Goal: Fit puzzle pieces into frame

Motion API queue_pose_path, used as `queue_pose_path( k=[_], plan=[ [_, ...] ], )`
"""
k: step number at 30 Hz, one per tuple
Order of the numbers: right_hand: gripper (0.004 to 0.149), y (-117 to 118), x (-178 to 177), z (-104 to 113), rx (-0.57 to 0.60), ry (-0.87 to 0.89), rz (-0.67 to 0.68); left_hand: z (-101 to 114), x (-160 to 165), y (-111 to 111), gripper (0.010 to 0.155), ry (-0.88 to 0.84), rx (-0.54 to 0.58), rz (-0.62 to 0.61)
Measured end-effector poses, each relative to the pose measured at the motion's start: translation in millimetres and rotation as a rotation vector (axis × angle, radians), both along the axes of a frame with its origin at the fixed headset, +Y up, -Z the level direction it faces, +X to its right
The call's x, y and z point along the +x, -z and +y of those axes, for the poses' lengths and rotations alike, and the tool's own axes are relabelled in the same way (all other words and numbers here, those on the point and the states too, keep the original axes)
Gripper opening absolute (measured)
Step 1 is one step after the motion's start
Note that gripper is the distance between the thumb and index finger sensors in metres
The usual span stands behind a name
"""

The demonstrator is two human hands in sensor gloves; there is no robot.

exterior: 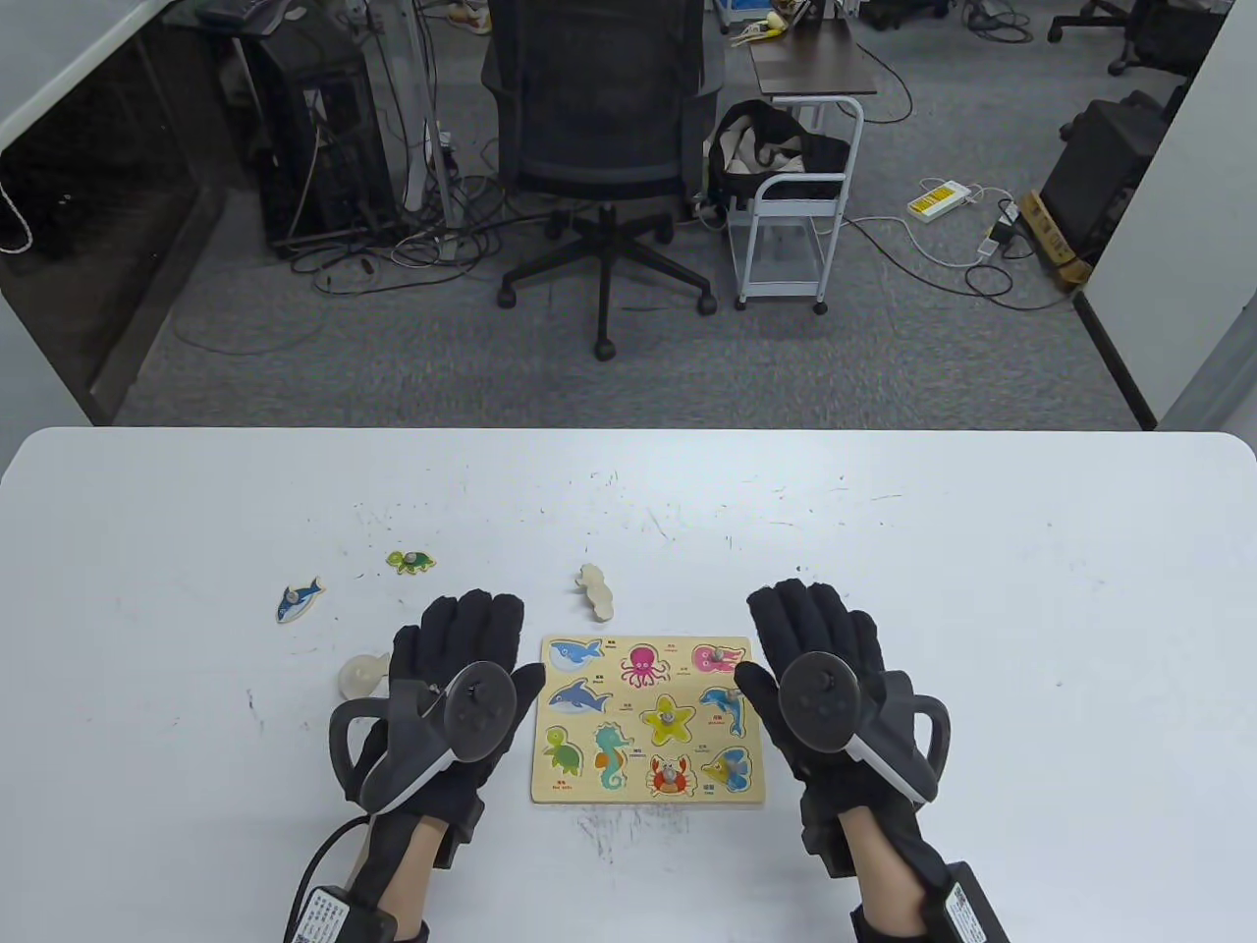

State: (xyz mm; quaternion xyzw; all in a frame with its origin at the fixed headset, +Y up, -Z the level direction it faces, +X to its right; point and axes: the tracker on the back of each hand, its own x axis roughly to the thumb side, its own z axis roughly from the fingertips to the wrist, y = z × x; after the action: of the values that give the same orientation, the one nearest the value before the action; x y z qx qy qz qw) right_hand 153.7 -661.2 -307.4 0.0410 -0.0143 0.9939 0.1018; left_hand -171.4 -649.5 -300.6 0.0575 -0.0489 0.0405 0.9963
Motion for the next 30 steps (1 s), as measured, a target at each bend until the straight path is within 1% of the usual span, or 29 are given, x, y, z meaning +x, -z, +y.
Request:
queue_pose_path(
  k=[3, 7, 11, 15, 19, 23, 25, 30],
  plan=[
    [0.074, 0, 3, -1, -0.028, -0.030, -0.015, -1, 1, 0, 0.073, -0.018, 0.008, -0.003],
    [0.074, -2, 7, -1, -0.045, -0.023, -0.011, -4, 6, 1, 0.073, -0.026, 0.003, -0.014],
    [0.074, -6, 11, 2, -0.040, -0.008, -0.003, -5, 10, 3, 0.074, -0.046, 0.008, -0.003],
    [0.074, -9, 14, 6, -0.029, 0.006, 0.006, -5, 21, 12, 0.075, -0.033, -0.041, 0.008],
    [0.074, -10, 14, 8, -0.022, 0.018, 0.016, -1, 34, 28, 0.075, 0.010, -0.075, 0.020],
    [0.073, -9, 13, 7, -0.020, 0.020, 0.026, 1, 48, 51, 0.075, 0.029, -0.130, 0.031],
    [0.073, -10, 13, 7, -0.019, 0.022, 0.029, -1, 55, 70, 0.075, 0.038, -0.176, 0.048],
    [0.072, -11, 14, 7, -0.019, 0.019, 0.025, -12, 72, 106, 0.076, 0.086, -0.263, 0.087]
  ],
)
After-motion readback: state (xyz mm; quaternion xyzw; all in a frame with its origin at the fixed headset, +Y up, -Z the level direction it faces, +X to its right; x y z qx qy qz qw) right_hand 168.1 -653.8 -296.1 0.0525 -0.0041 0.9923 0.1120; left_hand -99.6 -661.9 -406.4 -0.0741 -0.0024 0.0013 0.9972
